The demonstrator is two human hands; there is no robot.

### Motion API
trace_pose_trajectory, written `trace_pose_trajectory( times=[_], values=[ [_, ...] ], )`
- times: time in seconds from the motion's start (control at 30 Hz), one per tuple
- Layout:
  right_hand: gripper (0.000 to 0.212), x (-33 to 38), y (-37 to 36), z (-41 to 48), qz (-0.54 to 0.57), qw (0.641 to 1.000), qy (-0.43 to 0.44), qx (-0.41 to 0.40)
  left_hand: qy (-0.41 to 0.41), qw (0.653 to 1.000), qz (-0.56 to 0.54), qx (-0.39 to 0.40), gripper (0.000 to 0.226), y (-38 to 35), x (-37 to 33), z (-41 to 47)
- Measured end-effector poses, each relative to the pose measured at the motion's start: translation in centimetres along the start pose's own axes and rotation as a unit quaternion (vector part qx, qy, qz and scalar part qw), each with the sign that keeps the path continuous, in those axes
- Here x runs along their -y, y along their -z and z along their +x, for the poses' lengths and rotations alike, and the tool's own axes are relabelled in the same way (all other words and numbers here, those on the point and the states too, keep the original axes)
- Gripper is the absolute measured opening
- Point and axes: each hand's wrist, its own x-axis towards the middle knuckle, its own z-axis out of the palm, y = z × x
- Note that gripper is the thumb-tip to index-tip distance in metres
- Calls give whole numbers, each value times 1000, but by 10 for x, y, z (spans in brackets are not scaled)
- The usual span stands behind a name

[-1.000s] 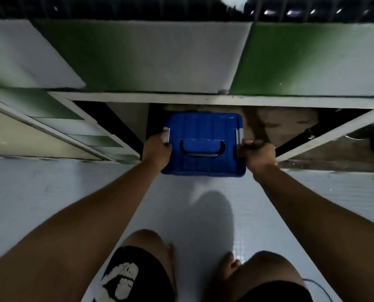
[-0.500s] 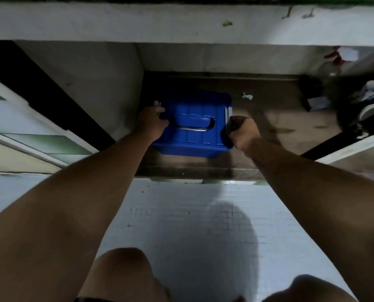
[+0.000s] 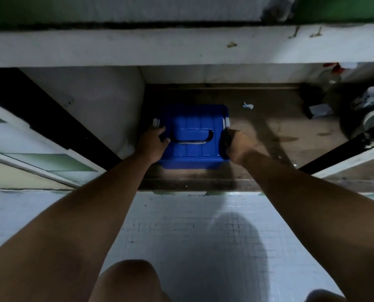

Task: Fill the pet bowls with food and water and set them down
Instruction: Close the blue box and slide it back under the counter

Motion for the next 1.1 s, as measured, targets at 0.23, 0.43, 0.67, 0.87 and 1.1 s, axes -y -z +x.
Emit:
trace_pose_trajectory(
  times=[0.23,0.43,0.67,0.87,1.1],
  values=[
    [78,11,7,-25,-136,990,29,-1,-17,986,164,36,66,13,-38,-18],
    [82,41,60,-110,-193,978,79,11,-32,990,131,49,61,55,-107,-95],
    [79,73,146,-241,-224,966,113,65,38,993,81,82,48,138,-177,-212],
    [78,104,228,-343,-196,974,106,48,23,997,44,65,48,233,-235,-291],
    [69,156,318,-417,-147,983,103,-39,-76,994,41,69,36,322,-320,-340]
  ],
)
